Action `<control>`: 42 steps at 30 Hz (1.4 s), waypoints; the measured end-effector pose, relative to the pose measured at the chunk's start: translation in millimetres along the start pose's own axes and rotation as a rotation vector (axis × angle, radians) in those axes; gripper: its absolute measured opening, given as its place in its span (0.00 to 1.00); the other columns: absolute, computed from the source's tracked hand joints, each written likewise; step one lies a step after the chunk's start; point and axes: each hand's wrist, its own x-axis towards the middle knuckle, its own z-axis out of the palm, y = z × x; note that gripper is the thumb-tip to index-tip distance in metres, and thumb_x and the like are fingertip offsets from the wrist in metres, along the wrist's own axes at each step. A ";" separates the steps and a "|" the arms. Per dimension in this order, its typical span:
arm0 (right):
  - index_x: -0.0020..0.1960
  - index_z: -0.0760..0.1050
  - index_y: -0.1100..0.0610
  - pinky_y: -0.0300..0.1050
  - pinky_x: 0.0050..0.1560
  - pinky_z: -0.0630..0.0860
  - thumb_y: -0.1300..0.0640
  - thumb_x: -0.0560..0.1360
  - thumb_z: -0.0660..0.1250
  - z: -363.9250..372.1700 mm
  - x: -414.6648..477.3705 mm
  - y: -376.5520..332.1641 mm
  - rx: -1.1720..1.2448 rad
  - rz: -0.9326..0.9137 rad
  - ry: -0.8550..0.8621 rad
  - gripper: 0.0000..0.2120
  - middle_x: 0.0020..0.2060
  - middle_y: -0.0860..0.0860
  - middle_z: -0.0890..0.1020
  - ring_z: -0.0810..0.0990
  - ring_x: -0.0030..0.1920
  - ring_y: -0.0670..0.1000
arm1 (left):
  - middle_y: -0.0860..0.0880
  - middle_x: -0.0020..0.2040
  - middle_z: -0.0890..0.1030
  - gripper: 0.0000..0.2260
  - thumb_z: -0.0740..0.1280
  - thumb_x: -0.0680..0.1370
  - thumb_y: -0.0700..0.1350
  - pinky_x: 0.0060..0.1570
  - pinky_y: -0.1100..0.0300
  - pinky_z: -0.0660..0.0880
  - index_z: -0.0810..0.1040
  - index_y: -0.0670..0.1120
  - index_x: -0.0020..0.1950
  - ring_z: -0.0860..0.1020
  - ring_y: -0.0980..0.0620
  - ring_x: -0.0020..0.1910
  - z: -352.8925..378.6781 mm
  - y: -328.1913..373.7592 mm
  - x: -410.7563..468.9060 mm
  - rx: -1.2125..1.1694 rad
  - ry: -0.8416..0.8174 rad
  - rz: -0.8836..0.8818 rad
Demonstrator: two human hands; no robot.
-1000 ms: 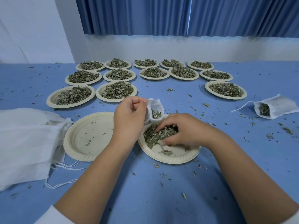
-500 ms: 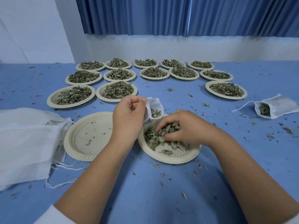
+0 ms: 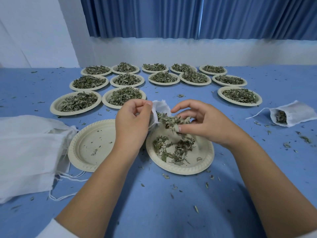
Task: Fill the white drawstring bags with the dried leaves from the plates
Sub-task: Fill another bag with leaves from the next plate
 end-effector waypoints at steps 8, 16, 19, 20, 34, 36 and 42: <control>0.63 0.76 0.49 0.32 0.38 0.75 0.61 0.72 0.73 6.4 3.7 3.3 0.309 -0.029 0.176 0.21 0.43 0.49 0.86 0.83 0.39 0.43 | 0.48 0.34 0.78 0.05 0.68 0.79 0.47 0.32 0.64 0.72 0.80 0.47 0.46 0.74 0.58 0.29 7.0 0.5 -6.3 0.066 -0.111 -0.019; 0.61 0.75 0.40 0.41 0.43 0.72 0.58 0.70 0.76 7.3 6.4 6.7 0.159 0.099 0.225 0.24 0.39 0.46 0.83 0.80 0.34 0.43 | 0.57 0.26 0.75 0.05 0.66 0.80 0.43 0.27 0.68 0.70 0.79 0.45 0.46 0.71 0.61 0.24 9.4 2.4 -9.5 -0.045 -0.143 -0.081; 0.60 0.75 0.41 0.53 0.48 0.77 0.59 0.69 0.76 7.2 6.2 7.8 0.090 0.107 0.229 0.24 0.37 0.45 0.84 0.81 0.40 0.51 | 0.56 0.27 0.76 0.04 0.67 0.80 0.44 0.29 0.67 0.71 0.80 0.46 0.46 0.71 0.60 0.24 8.9 2.5 -10.2 -0.065 -0.141 -0.096; 0.60 0.75 0.41 0.57 0.50 0.77 0.60 0.69 0.76 7.5 6.0 8.0 0.077 0.113 0.222 0.24 0.38 0.47 0.84 0.80 0.41 0.54 | 0.55 0.28 0.77 0.04 0.67 0.80 0.45 0.30 0.67 0.72 0.80 0.47 0.46 0.72 0.60 0.25 9.0 2.1 -10.1 -0.062 -0.136 -0.100; 0.56 0.73 0.43 0.45 0.45 0.77 0.55 0.70 0.76 11.8 6.3 10.5 -0.191 0.186 0.214 0.19 0.39 0.51 0.86 0.81 0.37 0.54 | 0.55 0.32 0.81 0.04 0.68 0.79 0.46 0.35 0.67 0.76 0.81 0.48 0.45 0.76 0.61 0.29 12.8 3.3 -15.1 0.018 -0.278 -0.092; 0.56 0.73 0.44 0.50 0.46 0.77 0.57 0.70 0.75 13.6 6.9 11.9 -0.217 0.193 0.242 0.19 0.38 0.54 0.85 0.81 0.40 0.57 | 0.54 0.33 0.82 0.04 0.68 0.79 0.45 0.36 0.67 0.76 0.81 0.47 0.45 0.78 0.60 0.31 14.2 2.9 -17.4 0.032 -0.337 -0.094; 0.60 0.73 0.47 0.41 0.38 0.74 0.61 0.69 0.73 21.5 10.4 16.4 -0.226 0.212 0.306 0.23 0.31 0.49 0.81 0.74 0.30 0.44 | 0.54 0.33 0.79 0.04 0.67 0.79 0.44 0.33 0.68 0.72 0.80 0.48 0.44 0.75 0.58 0.31 17.0 -0.6 -20.6 0.115 -0.378 -0.050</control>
